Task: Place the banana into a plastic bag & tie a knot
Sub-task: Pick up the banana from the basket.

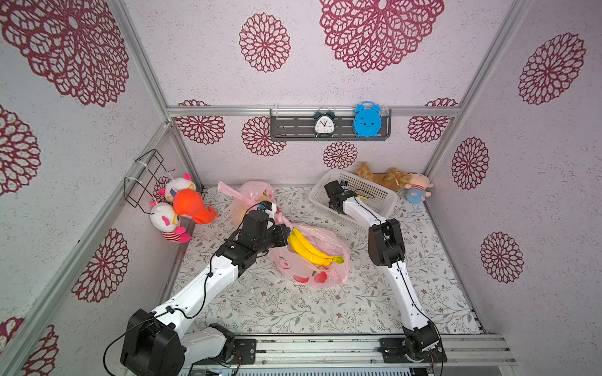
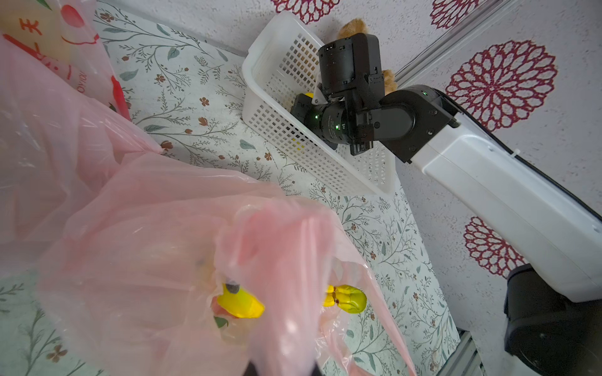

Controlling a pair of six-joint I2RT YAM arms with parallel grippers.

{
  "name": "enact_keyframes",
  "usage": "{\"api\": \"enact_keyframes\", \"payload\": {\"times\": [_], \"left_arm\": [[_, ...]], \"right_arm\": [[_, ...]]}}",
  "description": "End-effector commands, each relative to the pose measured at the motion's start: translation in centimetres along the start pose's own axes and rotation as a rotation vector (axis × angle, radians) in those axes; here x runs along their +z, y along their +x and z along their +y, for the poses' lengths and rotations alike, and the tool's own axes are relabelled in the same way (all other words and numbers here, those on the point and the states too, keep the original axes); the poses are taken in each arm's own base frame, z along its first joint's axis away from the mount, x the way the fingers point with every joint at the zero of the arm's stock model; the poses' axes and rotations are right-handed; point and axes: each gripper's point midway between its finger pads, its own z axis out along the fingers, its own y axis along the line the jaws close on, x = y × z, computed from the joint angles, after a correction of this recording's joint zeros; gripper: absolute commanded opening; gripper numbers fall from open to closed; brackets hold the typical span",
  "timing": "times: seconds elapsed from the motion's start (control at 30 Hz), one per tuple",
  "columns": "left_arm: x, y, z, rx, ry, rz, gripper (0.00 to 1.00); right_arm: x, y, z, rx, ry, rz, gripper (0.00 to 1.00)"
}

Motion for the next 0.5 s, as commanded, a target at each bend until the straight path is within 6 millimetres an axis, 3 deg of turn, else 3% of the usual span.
{"api": "enact_keyframes", "payload": {"times": [0.0, 0.17, 0.27, 0.47], "left_arm": [[-0.9, -0.8, -1.0, 0.019, 0.026, -0.036, 0.0], [-1.2, -0.7, -1.1, 0.017, 0.026, -0.043, 0.0], [-1.2, -0.6, -1.2, 0.017, 0.027, -0.039, 0.0], [-1.4, -0.5, -1.1, 0.02, 0.015, -0.03, 0.0]], "right_arm": [[-5.8, -5.2, -1.7, 0.021, -0.021, -0.11, 0.12], [-10.7, -7.9, -2.0, 0.031, -0.11, -0.198, 0.03], [-14.0, -8.5, -1.7, 0.022, -0.221, -0.257, 0.0], [-20.9, -6.2, -0.3, -0.104, -0.54, -0.345, 0.0]]}}
